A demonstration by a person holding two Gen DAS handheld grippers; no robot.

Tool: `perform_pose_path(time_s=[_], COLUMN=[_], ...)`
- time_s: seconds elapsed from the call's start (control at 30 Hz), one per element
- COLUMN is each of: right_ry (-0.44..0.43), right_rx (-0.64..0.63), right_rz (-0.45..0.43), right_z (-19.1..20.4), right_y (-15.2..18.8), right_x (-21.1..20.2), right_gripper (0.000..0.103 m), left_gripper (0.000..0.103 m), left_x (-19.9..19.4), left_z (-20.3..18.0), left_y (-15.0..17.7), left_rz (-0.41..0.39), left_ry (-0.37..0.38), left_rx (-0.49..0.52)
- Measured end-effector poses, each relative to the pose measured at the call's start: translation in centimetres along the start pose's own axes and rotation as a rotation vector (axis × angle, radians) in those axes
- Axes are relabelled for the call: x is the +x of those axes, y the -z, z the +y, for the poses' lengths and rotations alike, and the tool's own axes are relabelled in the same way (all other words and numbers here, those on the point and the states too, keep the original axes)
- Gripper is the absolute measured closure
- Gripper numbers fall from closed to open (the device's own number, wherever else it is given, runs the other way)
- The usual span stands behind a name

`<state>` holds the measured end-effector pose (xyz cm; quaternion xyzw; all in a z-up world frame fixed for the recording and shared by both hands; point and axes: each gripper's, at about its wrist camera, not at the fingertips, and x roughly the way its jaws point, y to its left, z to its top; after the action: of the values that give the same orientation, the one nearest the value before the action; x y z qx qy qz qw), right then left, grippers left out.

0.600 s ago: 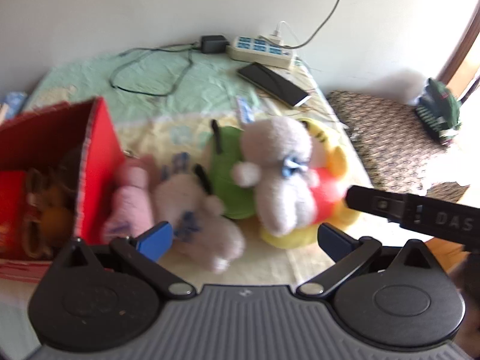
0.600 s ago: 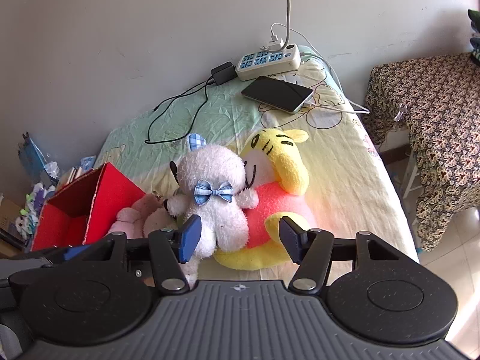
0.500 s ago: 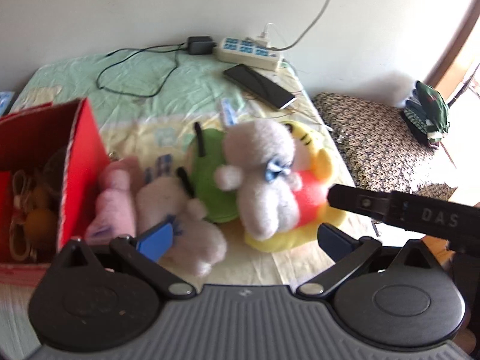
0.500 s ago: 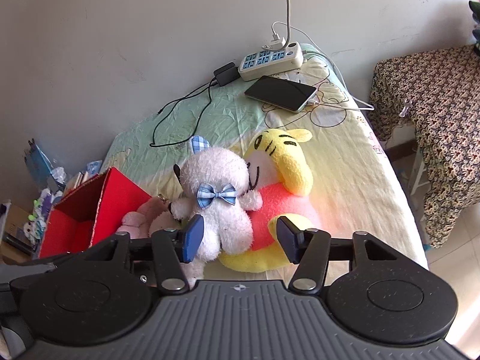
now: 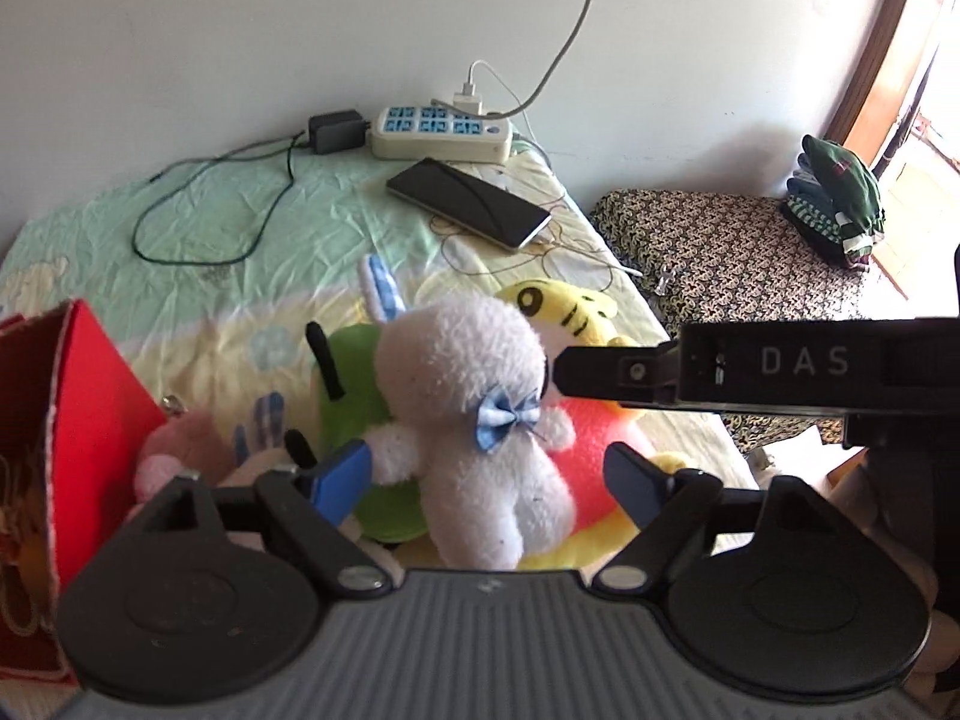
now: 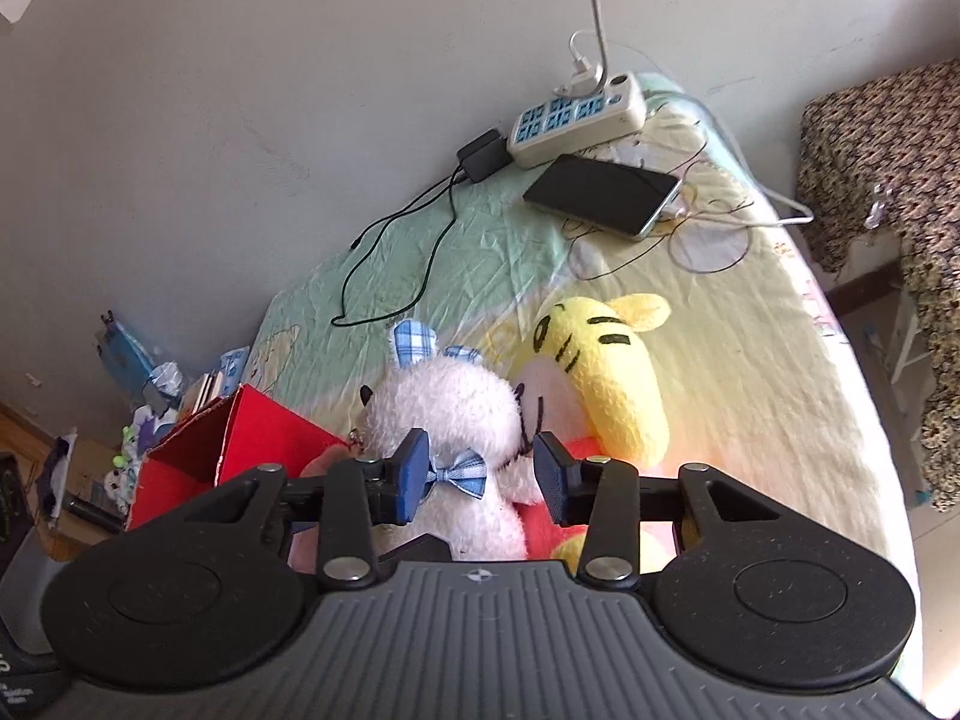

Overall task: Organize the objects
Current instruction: 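Grasp the white plush bunny with the blue bow using the right gripper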

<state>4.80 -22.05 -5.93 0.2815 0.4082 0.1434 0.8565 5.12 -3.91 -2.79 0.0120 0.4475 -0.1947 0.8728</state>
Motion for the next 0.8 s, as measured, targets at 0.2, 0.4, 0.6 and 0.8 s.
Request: perform_pose_path(time_s=[0.2,0.4,0.6,0.8], right_ry=[-0.056,-0.147,-0.222,-0.252], right_rx=[-0.016,-0.015,0.083,0.085], right_rz=[0.065,0.078,0.111,0.128], right_z=[-0.4,-0.5,-1.5,-1.3], right_y=[-0.5,-1.1,-1.3,-1.0], right_x=[2.1,3.9,5.1,4.4], right_gripper=[0.06,0.058,0.052,0.06], left_gripper=[0.018,0.023,0.026,0.033], left_x=[1.6,2.9,3.4,2.9], left_z=[1.3,2.2,3.0,2.8], left_y=[-0.3,-0.8,-1.5,-1.3], left_rz=[0.026,0.046,0.042,0.037], left_ry=[0.047,0.054,0.07,0.071], left_rx=[-0.042,-0.045,-0.067,-0.049])
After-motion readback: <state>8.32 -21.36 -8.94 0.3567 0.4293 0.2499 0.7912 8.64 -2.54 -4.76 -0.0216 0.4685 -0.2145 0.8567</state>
